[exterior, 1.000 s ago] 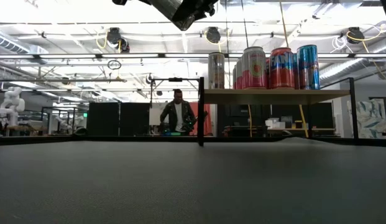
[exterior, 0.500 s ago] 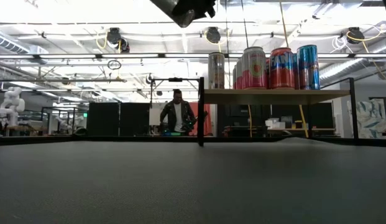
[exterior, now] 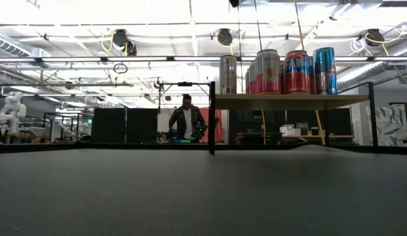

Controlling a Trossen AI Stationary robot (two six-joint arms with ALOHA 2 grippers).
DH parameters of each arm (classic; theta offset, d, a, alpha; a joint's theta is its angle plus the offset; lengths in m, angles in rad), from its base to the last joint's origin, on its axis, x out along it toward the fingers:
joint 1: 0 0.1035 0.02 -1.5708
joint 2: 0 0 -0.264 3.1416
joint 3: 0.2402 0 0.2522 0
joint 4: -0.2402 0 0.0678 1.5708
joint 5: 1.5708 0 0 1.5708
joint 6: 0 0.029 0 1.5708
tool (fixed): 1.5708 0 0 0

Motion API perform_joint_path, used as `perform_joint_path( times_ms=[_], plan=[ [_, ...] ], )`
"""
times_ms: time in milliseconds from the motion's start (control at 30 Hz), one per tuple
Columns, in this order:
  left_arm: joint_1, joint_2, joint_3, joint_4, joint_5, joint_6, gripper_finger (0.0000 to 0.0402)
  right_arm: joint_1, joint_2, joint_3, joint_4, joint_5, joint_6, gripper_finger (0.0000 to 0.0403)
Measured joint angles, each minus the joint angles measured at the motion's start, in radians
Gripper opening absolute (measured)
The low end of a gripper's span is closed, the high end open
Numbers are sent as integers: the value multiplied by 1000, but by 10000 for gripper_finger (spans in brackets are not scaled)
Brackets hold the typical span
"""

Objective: Place canned beverage on shelf
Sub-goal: Put the top white yellow soda can on the shelf aligned with the other white yellow soda can

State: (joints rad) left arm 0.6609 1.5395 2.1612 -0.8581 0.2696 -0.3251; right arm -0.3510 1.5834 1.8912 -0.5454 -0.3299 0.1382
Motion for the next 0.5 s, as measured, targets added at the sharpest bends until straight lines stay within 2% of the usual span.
perform_joint_path(
  times_ms=[167,300,400,500],
  plan=[
    [0,0,0,65,50,-30,370,-67,-26,0,9,-330,77,231],
    [-3,1,0,192,184,-92,371,-94,-39,0,22,-573,144,229],
    [-18,0,0,310,323,-114,371,-95,-39,0,25,-674,165,230],
    [-49,0,0,385,390,-112,371,-93,-36,0,26,-721,166,231]
  ],
)
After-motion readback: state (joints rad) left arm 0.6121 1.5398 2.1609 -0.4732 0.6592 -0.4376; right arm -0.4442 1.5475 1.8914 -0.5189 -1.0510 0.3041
